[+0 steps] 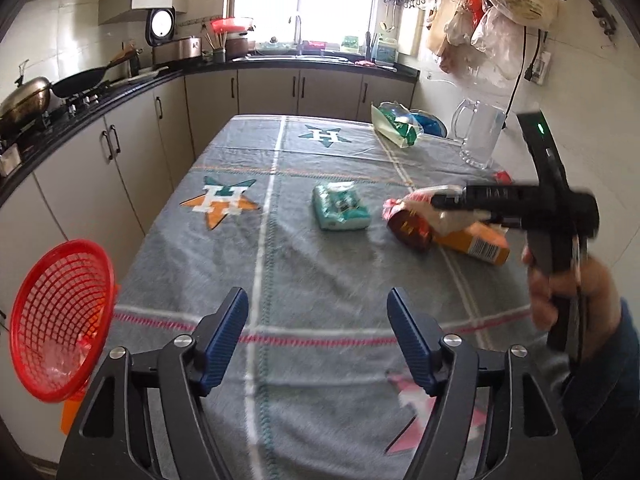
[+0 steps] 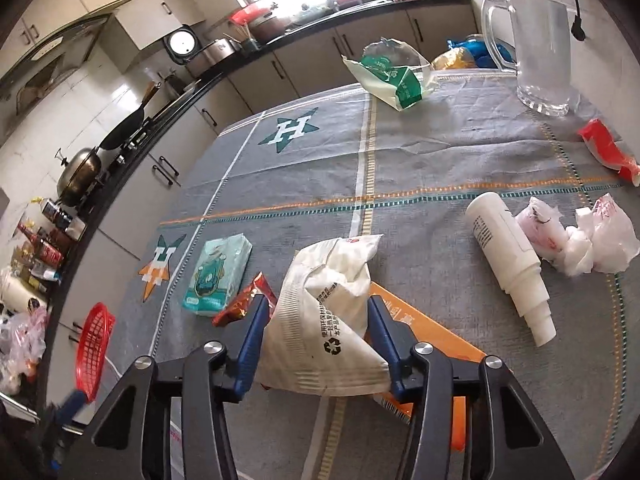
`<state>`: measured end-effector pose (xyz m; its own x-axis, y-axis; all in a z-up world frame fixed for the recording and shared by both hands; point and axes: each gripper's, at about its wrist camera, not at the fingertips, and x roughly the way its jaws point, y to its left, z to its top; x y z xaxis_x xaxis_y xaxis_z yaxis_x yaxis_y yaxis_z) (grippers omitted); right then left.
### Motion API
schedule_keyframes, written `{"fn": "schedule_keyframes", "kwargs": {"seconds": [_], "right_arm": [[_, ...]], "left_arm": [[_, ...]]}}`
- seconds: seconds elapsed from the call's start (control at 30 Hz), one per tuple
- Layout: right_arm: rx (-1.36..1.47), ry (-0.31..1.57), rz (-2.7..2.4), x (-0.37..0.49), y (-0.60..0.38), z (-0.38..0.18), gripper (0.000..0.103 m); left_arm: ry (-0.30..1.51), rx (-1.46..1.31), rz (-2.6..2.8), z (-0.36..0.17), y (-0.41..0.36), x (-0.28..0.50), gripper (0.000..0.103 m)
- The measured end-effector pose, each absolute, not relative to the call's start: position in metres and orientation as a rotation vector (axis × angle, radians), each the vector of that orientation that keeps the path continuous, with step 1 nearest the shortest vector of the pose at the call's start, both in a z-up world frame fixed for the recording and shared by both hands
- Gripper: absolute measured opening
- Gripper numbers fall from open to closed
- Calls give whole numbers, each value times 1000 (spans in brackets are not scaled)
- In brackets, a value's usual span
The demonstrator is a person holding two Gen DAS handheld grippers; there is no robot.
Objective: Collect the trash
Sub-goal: 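Return to the table and grasp the white paper bag with the right gripper, then grasp the green tissue pack with the left gripper while the right holds the paper bag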
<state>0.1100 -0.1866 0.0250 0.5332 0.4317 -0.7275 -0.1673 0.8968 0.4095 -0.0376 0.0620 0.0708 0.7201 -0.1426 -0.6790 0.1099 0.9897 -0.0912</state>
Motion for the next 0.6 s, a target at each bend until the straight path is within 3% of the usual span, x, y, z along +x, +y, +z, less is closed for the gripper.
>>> {"fn": "schedule_keyframes", "kwargs": {"seconds": [0.27,0.6], "right_arm": [[410,761,381,86,-213,54,51],[496,730,394,84,-224,58,51]], "left_arm": [[855,-133,-140,73,46,35,75],[989,-168,-74,35,30,127,75]]}}
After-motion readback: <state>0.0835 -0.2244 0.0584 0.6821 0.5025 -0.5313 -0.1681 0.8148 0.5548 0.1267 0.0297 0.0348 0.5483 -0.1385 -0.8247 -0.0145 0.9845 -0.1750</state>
